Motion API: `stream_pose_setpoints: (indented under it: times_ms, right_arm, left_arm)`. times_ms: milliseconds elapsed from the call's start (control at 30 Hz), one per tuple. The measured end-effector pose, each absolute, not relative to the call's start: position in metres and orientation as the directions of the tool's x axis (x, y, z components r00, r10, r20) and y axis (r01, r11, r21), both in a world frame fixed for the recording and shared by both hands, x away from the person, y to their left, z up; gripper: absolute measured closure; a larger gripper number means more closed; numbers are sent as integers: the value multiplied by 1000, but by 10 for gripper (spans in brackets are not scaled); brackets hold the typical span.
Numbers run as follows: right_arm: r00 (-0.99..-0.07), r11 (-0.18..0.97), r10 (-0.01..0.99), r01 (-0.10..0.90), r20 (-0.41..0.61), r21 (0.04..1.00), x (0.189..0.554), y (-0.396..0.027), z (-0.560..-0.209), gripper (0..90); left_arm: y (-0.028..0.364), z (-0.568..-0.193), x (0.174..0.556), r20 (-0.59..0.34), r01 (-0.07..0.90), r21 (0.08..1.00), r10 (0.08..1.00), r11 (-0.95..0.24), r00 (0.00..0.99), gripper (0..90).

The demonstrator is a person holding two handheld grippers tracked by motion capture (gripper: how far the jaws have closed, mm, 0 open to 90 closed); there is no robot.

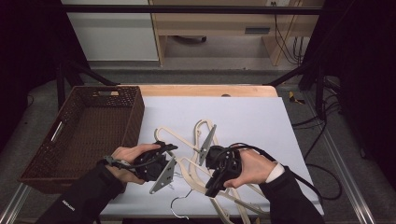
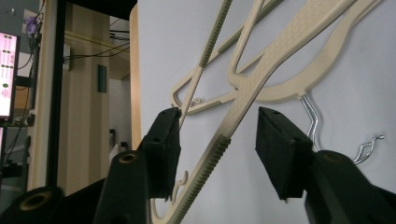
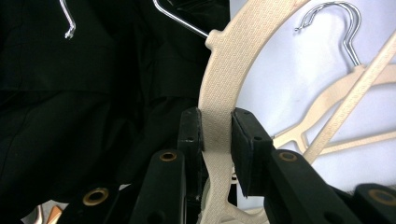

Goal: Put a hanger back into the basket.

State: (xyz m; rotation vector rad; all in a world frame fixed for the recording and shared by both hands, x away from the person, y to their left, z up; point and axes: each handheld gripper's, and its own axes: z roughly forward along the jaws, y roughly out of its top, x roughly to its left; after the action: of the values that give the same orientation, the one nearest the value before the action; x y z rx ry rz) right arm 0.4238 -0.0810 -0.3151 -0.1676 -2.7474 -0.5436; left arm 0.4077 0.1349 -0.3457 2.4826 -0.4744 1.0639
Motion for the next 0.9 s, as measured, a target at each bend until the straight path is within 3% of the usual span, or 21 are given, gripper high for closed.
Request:
stream_pose_setpoints:
  times_ms: [433, 733, 900]
  right_arm:
    - [-934, 924, 22, 156, 356, 351, 421, -81, -316, 745]
    - [-930, 928, 24, 157, 367, 337, 421, -80, -317, 744]
    - [-928, 927, 19, 155, 372, 340, 421, -80, -317, 742]
  left_arm:
    - [132, -354, 404, 777, -528, 114, -255, -842, 575, 782]
    - [130, -360, 401, 788, -582, 37, -335, -812, 517, 833]
    - [131, -360, 399, 781, -577, 41, -334, -816, 527, 846]
